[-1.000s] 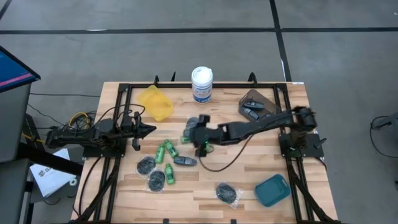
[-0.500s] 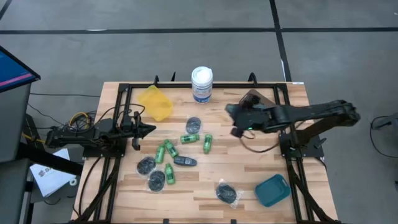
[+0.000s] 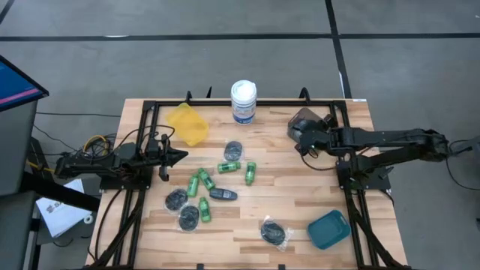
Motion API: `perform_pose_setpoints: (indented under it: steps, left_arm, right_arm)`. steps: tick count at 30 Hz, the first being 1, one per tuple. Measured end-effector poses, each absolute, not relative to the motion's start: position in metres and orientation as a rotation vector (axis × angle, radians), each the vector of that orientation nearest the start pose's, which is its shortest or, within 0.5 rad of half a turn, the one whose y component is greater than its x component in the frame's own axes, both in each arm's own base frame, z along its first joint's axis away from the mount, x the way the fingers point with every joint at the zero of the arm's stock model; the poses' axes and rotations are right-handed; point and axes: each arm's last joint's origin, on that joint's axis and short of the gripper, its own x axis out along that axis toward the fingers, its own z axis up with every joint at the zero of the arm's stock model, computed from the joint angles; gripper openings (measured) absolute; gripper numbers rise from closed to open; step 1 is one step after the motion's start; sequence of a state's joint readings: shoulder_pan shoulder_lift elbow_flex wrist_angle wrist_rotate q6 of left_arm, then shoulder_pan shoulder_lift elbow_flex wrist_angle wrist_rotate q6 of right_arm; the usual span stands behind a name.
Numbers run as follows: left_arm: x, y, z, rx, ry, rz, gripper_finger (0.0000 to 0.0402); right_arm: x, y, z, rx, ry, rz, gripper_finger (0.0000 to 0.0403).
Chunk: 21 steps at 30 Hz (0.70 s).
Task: Pick & Place Travel size toiletries
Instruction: Put the gray deodorant into the black bin
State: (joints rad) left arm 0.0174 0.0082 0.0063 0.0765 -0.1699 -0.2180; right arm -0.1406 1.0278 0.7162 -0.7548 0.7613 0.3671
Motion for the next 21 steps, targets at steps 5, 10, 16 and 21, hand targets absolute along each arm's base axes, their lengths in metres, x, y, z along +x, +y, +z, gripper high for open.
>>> perform_pose_setpoints:
  steps: [5, 10, 16, 21]
  left_arm:
    - [0.097, 0.007, 0.172, -0.223, -0.095, 0.177, 0.0002]
    - [0.097, 0.007, 0.172, -0.223, -0.096, 0.178, 0.0002]
    - [0.097, 0.007, 0.173, -0.223, -0.097, 0.178, 0.0002]
    - [0.097, 0.007, 0.173, -0.223, -0.100, 0.178, 0.0002]
  right_arm:
    - [0.170, -0.070, 0.220, -0.027, 0.986, -1.086, 0.0198]
    - [0.166, -0.091, 0.210, -0.019, 1.082, -1.163, 0.0199]
    - [0.168, -0.105, 0.195, -0.006, 1.184, -1.205, 0.0199]
    - [0.172, -0.113, 0.178, -0.012, 1.286, -1.207, 0.0200]
